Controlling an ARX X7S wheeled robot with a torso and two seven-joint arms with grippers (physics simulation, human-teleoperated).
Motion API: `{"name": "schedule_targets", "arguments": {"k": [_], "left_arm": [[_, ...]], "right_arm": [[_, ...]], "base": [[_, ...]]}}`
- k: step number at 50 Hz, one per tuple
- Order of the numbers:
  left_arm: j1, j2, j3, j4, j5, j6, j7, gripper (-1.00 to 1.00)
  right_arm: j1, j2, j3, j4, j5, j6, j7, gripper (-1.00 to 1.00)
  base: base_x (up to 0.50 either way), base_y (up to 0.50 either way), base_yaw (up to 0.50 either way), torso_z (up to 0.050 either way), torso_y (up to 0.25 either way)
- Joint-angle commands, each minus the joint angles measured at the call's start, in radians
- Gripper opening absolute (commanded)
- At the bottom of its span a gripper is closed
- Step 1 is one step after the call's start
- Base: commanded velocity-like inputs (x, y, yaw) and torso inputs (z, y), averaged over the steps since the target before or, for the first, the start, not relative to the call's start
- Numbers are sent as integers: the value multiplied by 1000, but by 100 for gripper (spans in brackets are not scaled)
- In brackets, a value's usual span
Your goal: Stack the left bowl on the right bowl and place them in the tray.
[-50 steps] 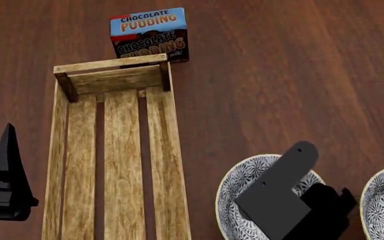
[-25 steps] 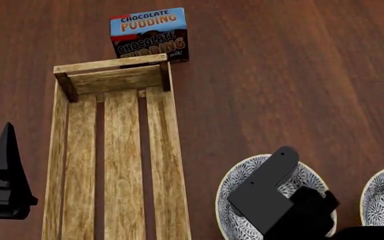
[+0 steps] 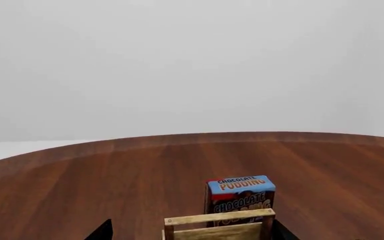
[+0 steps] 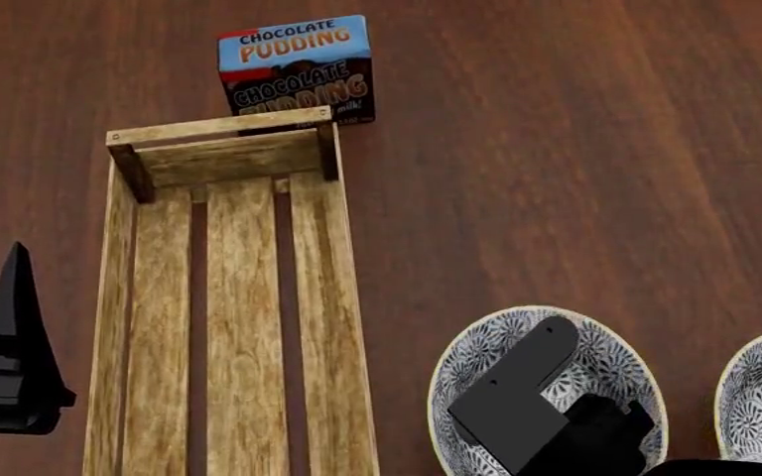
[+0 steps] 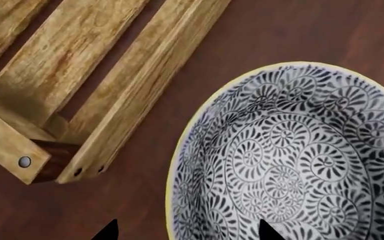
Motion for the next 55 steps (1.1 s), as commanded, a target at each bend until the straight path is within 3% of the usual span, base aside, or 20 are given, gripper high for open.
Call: {"name": "schedule_targets", "arguments": {"k": [1, 55], "left_arm": [[1, -3, 3, -2, 0, 3, -3, 100], [5, -12, 15, -17, 3, 27, -10, 100]], "right_arm": [[-18, -8, -32, 44, -40, -40, -28, 100], [-30, -63, -128, 214, -142, -122, -103, 100]], "base": [[0, 0, 0, 0, 0], [0, 0, 0, 0, 0]]}}
